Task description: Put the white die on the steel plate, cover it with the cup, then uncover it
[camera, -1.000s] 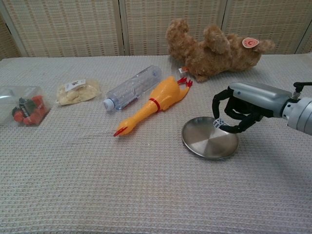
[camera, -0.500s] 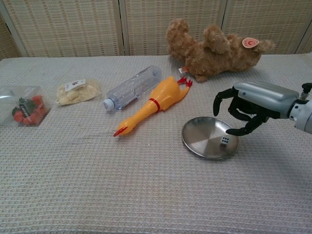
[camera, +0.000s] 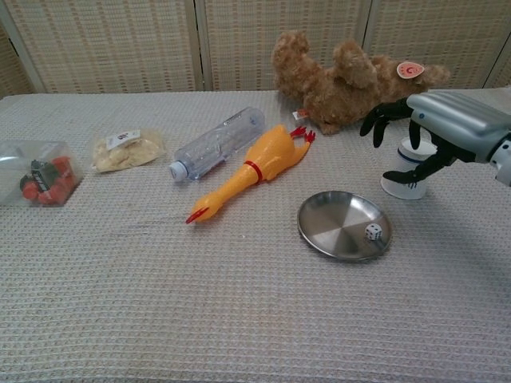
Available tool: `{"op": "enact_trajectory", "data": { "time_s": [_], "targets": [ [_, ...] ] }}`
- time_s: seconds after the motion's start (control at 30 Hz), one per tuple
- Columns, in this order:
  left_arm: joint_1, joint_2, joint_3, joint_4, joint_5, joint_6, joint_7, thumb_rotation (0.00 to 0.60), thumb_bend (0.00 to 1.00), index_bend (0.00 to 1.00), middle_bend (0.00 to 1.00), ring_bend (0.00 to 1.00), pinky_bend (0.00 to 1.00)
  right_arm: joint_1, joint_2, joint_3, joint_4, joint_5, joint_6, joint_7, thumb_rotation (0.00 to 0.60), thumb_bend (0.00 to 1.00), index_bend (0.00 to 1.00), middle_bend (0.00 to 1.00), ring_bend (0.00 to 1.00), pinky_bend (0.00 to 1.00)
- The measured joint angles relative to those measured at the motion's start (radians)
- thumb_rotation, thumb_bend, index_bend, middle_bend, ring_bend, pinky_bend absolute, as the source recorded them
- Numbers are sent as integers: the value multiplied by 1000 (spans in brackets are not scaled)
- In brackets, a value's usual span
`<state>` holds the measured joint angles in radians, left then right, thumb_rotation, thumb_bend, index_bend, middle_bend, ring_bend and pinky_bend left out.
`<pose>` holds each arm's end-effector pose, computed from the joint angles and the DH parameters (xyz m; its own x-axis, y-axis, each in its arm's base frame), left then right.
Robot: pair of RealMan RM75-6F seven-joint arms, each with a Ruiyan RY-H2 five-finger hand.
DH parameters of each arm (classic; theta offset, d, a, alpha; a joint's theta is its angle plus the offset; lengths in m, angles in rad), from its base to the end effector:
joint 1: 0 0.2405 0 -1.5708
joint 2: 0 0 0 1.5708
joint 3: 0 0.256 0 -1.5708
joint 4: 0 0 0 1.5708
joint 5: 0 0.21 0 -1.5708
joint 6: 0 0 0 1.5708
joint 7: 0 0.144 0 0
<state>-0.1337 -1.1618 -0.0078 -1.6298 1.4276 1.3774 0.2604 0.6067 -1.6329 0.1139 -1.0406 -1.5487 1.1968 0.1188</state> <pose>-0.3130 0.1851 0.1270 0.5639 0.1391 0.8140 0.8234 -0.0195 -0.5671 -0.2198 -0.3457 0.0082 0.3962 -0.0413 0.9172 -0.8308 -0.4415 0.3390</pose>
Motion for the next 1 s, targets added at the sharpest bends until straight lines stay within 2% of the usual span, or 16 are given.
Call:
{"op": "enact_trajectory", "data": {
  "time_s": [0.27, 0.47, 0.57, 0.73, 0.87, 1.0],
  "targets": [
    [-2, 0, -1, 0, -8, -7, 1, 600, 360, 257, 384, 344, 550, 3, 11, 31, 9, 72, -44, -55, 600, 99, 190, 126, 0, 132],
    [-3, 0, 0, 0, -9, -11, 2, 600, 360, 257, 384, 344, 550, 7, 15, 41, 25, 120, -107, -39, 600, 98, 188, 127, 0, 134],
    [-4, 0, 0, 0, -12, -13, 3, 600, 360, 257, 384, 344, 550, 11, 5, 43, 61, 129, -123, -14, 600, 100, 222, 129, 0, 143],
    [-5, 1, -1, 0, -16, -17, -1, 600, 360, 257, 384, 345, 550, 17, -26, 48, 134, 140, -142, 56, 600, 111, 321, 188, 13, 203],
    [-4, 1, -1, 0, -14, -14, -1, 600, 360, 257, 385, 346, 550, 22, -54, 47, 200, 141, -151, 104, 600, 124, 357, 233, 68, 293],
    [-4, 2, 0, -1, -13, -14, -1, 600, 360, 257, 385, 345, 550, 26, -81, 45, 260, 139, -156, 149, 600, 137, 378, 266, 113, 316]
  ]
}}
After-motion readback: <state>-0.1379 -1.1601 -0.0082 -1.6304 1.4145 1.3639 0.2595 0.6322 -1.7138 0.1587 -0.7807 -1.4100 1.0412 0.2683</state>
